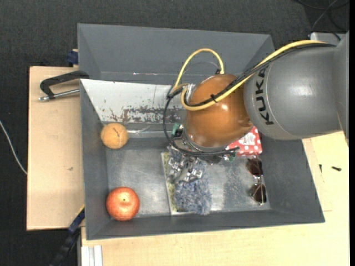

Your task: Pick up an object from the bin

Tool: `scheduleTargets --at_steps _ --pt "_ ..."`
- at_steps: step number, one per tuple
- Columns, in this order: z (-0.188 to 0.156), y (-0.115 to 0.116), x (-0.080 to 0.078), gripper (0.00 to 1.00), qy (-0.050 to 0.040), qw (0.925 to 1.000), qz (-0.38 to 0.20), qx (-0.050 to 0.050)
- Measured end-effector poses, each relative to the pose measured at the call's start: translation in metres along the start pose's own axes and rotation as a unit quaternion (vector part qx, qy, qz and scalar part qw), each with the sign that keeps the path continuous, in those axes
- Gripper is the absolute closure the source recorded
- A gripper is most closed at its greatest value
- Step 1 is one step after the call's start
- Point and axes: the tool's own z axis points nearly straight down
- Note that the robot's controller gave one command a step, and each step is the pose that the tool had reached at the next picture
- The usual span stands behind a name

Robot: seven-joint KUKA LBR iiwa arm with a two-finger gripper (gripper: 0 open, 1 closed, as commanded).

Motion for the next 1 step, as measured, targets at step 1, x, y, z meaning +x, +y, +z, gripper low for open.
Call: scheduleTargets --at_steps 1 --pt "-0.1586 0.0225 0.0049 1.00 -0.0013 0.9925 -0.123 0.003"
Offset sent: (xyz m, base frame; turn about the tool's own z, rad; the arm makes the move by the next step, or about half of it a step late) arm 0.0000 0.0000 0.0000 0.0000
